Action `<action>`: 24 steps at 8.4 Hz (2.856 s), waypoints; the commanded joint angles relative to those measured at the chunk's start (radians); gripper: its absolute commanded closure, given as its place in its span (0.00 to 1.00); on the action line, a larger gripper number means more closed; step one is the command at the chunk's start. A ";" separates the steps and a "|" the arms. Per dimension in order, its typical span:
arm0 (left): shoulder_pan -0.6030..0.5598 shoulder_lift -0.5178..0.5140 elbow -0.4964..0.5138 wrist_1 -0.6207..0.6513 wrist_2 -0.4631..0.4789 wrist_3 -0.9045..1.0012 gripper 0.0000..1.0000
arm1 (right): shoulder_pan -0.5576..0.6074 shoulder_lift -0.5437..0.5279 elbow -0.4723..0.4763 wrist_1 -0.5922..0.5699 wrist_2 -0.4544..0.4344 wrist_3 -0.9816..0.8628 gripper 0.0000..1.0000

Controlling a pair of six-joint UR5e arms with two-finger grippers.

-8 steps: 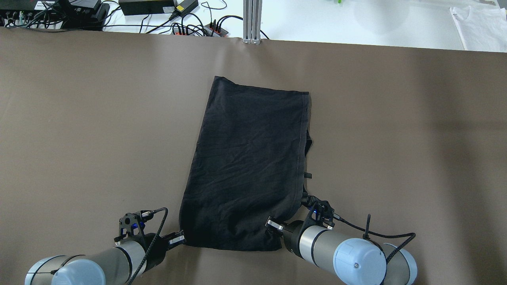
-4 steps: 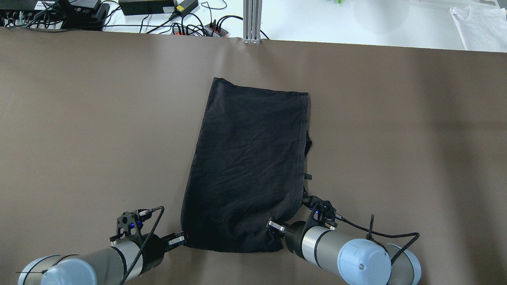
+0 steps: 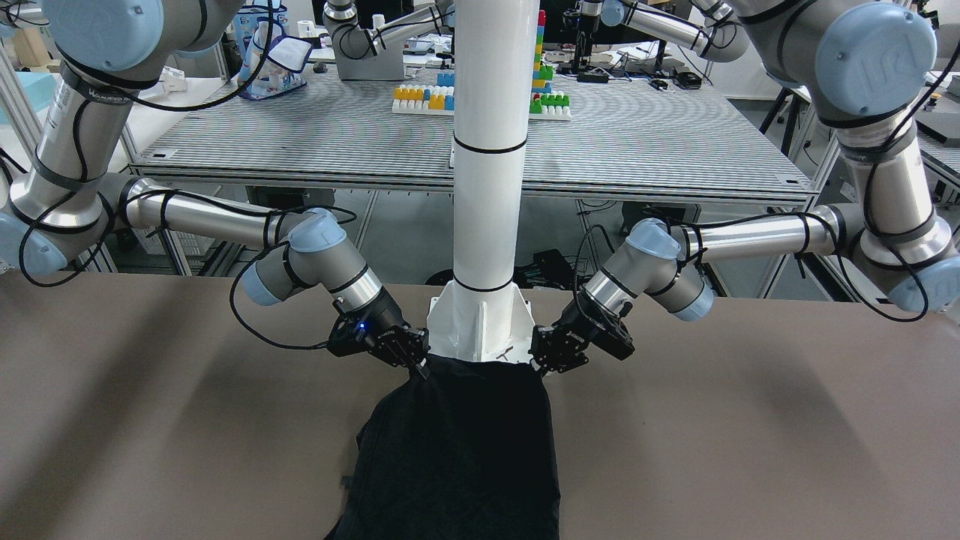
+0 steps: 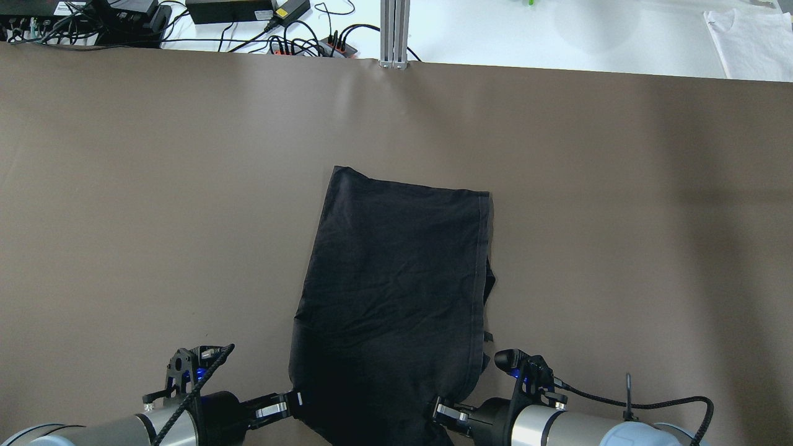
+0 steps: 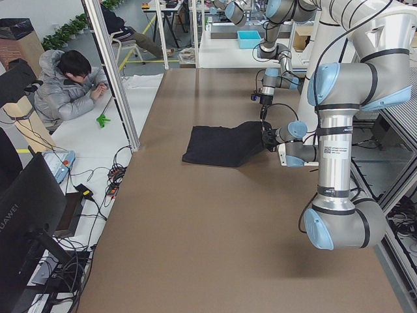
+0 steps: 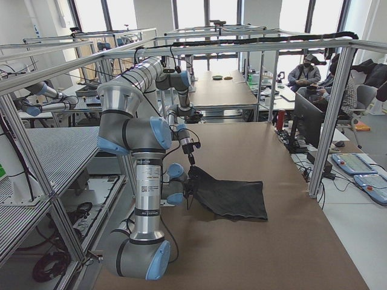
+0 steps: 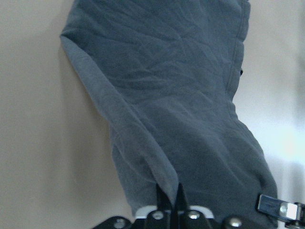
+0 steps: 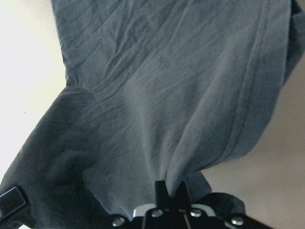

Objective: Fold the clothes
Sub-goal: 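Lift both near corners and carry them away from the robot, then lay the corners on the far edge, release, and raise the left gripper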

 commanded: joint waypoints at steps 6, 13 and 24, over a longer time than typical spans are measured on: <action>-0.360 -0.211 0.187 0.006 -0.300 0.132 1.00 | 0.213 0.034 -0.014 -0.009 0.115 0.010 1.00; -0.560 -0.339 0.428 -0.003 -0.469 0.126 1.00 | 0.385 0.176 -0.287 -0.006 0.104 -0.009 1.00; -0.556 -0.409 0.486 -0.003 -0.358 0.109 0.00 | 0.420 0.254 -0.372 0.018 0.086 0.007 0.06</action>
